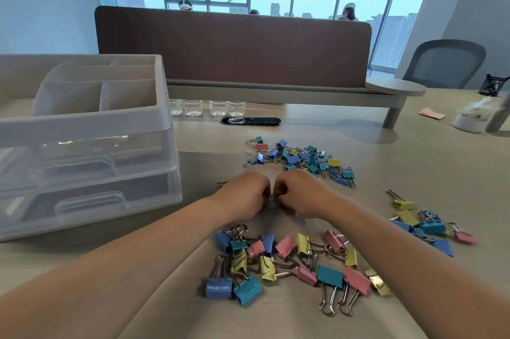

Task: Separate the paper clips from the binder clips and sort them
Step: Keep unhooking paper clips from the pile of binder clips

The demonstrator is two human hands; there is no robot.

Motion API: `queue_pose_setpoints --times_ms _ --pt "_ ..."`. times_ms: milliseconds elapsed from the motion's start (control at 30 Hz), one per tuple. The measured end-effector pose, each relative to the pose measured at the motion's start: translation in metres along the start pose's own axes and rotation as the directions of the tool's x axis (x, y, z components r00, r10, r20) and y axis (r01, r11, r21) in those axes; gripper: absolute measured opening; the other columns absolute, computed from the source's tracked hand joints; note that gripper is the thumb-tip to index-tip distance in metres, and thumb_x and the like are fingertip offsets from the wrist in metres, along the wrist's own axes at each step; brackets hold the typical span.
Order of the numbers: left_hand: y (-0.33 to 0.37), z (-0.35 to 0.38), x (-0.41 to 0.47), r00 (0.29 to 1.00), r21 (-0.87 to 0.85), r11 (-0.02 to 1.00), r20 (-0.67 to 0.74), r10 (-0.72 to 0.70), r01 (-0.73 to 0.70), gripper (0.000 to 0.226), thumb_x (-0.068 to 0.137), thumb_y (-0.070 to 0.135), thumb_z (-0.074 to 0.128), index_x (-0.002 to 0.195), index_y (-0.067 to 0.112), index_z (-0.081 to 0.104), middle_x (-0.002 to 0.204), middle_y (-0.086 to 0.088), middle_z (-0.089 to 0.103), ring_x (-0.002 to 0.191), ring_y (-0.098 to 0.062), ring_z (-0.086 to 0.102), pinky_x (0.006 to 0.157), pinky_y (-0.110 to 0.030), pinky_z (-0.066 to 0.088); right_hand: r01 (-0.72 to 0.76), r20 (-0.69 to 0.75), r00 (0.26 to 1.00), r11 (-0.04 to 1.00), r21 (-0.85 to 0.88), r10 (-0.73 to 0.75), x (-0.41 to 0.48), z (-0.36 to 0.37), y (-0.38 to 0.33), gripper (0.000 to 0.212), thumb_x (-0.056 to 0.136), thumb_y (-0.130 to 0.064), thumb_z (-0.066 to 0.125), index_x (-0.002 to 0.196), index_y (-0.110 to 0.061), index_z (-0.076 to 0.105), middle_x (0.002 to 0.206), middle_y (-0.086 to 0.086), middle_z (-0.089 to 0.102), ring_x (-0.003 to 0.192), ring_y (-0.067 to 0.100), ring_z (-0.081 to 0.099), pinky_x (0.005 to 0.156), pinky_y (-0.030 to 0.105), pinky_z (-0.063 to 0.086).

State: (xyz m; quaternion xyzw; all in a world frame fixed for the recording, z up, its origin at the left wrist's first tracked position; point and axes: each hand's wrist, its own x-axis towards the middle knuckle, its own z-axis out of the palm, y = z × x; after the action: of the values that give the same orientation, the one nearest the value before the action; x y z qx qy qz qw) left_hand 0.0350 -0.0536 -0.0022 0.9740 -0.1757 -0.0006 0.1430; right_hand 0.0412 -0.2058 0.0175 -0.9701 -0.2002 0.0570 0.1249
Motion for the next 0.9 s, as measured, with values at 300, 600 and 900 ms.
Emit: queue_pose_setpoints --times_ms 300,600,900 --pt "0.002 -0.003 -0.003 1.0 0.003 1.0 -0.022 -0.004 0.004 0.014 0.094 0.009 0.05 0.098 0.011 0.064 0.095 -0.01 0.063 0.084 -0.025 0.058 0.064 -0.031 0.041 -0.025 -0.042 0.999 0.996 0.089 0.029 -0.003 0.001 -0.001 0.009 0.091 -0.012 0.061 0.085 -0.019 0.061 0.077 -0.009 0.055 0.078 0.014 0.057 0.071 0.025 0.043" --pt "0.003 -0.009 -0.005 0.998 -0.123 0.992 -0.046 -0.038 0.032 0.015 0.091 0.008 0.056 0.098 0.012 0.069 0.087 -0.004 0.062 0.064 -0.009 0.051 0.056 -0.024 0.037 -0.047 -0.033 0.998 0.974 0.224 0.056 -0.003 0.004 -0.001 0.019 0.092 -0.008 0.062 0.078 -0.02 0.058 0.068 0.0 0.066 0.055 0.011 0.063 0.074 0.034 0.059" --pt "0.006 -0.021 -0.006 0.998 -0.08 0.995 0.012 -0.064 0.065 0.018 0.093 0.012 0.056 0.104 0.013 0.07 0.068 0.005 0.055 0.056 -0.004 0.047 0.063 -0.027 0.044 -0.04 0.002 0.999 0.977 0.208 0.041 -0.011 -0.008 -0.007 0.02 0.091 -0.013 0.065 0.078 -0.024 0.055 0.071 -0.006 0.06 0.066 0.01 0.06 0.076 0.03 0.054"
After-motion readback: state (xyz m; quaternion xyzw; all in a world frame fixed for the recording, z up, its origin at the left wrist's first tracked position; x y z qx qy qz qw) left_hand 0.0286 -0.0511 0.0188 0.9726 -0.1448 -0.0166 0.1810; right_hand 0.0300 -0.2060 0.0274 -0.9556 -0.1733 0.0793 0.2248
